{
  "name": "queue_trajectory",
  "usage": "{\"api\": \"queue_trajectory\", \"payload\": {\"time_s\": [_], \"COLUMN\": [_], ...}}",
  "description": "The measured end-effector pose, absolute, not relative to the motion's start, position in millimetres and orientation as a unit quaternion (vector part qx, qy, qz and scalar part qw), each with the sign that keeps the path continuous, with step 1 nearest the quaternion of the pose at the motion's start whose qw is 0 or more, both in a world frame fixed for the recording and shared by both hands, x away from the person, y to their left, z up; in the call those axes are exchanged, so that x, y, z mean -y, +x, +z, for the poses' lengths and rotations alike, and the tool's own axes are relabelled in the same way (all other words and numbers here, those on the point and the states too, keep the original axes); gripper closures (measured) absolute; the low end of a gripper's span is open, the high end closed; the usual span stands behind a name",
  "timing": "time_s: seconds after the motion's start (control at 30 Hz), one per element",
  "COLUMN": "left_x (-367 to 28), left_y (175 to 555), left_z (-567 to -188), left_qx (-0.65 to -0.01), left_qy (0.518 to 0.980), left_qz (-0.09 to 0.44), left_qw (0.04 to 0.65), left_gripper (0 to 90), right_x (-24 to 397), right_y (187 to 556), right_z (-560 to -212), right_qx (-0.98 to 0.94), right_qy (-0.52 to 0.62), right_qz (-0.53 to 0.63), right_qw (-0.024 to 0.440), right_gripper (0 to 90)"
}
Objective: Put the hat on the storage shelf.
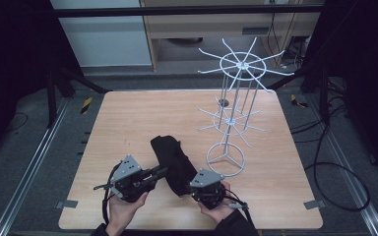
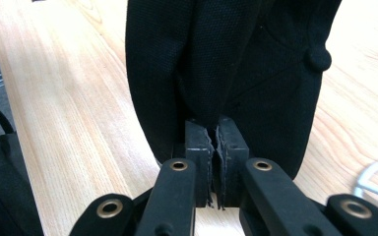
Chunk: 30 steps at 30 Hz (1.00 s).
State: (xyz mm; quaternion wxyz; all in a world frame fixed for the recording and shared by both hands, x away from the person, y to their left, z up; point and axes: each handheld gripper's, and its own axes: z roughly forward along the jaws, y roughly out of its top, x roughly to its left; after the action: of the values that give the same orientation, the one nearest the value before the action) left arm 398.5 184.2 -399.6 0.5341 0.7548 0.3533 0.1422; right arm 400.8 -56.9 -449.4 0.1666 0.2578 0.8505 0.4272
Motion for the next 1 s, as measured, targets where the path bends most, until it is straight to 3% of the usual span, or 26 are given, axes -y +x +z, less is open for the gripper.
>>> {"api": "queue_trajectory", "payload": {"time_s": [0.47,0.6,0.67,1.0], "left_x": [-218,-234,-240,-262], "left_y": [403,407,407,408], "left_z": [-415,-420,-418,-410], "left_qx": [-0.419,-0.452,-0.463,-0.488], "left_qy": [0.754,0.743,0.732,0.704], "left_qz": [0.160,0.169,0.182,0.213], "left_qw": [0.480,0.463,0.465,0.470], "left_gripper": [71.5,56.3,53.0,50.9], "right_x": [40,31,30,20], "right_y": [406,407,407,404], "right_z": [-461,-466,-466,-472], "right_qx": [-0.829,-0.825,-0.825,-0.831], "right_qy": [0.276,0.278,0.278,0.265], "right_qz": [0.467,0.472,0.473,0.473], "right_qw": [0.136,0.140,0.140,0.127], "right_gripper": [84.7,85.4,85.4,85.3]}}
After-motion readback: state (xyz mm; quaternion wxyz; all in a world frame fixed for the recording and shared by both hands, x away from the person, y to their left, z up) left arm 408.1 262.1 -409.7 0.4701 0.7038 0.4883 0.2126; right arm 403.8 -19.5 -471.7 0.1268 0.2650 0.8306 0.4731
